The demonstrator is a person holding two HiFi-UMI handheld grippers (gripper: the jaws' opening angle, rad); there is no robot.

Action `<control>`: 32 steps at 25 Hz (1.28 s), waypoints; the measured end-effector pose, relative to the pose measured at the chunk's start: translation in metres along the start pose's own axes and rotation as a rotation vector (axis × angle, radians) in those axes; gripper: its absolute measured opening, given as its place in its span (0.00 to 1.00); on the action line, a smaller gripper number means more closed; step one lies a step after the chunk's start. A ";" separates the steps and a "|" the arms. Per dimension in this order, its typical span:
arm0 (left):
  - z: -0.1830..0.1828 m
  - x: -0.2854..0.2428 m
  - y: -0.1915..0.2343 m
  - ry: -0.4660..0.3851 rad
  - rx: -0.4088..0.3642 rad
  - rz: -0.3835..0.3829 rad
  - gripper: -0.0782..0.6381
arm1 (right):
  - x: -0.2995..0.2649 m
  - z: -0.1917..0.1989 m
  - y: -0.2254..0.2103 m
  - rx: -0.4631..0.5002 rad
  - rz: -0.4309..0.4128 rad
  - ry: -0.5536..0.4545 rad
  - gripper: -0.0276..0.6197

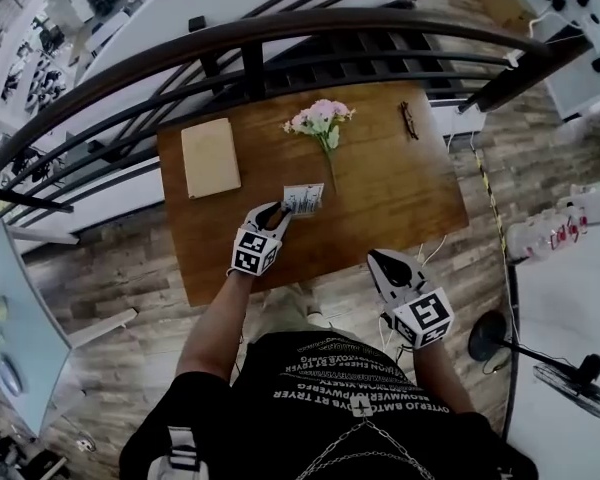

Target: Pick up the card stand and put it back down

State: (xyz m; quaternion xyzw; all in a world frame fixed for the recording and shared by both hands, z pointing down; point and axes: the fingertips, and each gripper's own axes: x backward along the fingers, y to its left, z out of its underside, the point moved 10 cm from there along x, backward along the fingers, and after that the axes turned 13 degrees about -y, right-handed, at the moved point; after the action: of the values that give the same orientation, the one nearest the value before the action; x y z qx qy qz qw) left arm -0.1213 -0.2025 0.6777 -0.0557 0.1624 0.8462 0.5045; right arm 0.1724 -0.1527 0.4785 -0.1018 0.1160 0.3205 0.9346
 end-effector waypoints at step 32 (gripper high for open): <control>0.059 -0.041 0.025 0.122 -0.004 -0.063 0.40 | -0.083 -0.046 -0.054 0.048 0.008 0.007 0.06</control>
State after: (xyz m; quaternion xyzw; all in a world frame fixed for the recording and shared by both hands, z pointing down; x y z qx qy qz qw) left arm -0.1194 -0.2279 0.7488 -0.1132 0.1892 0.8253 0.5199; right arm 0.1352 -0.2543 0.4647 -0.0802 0.1275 0.3209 0.9351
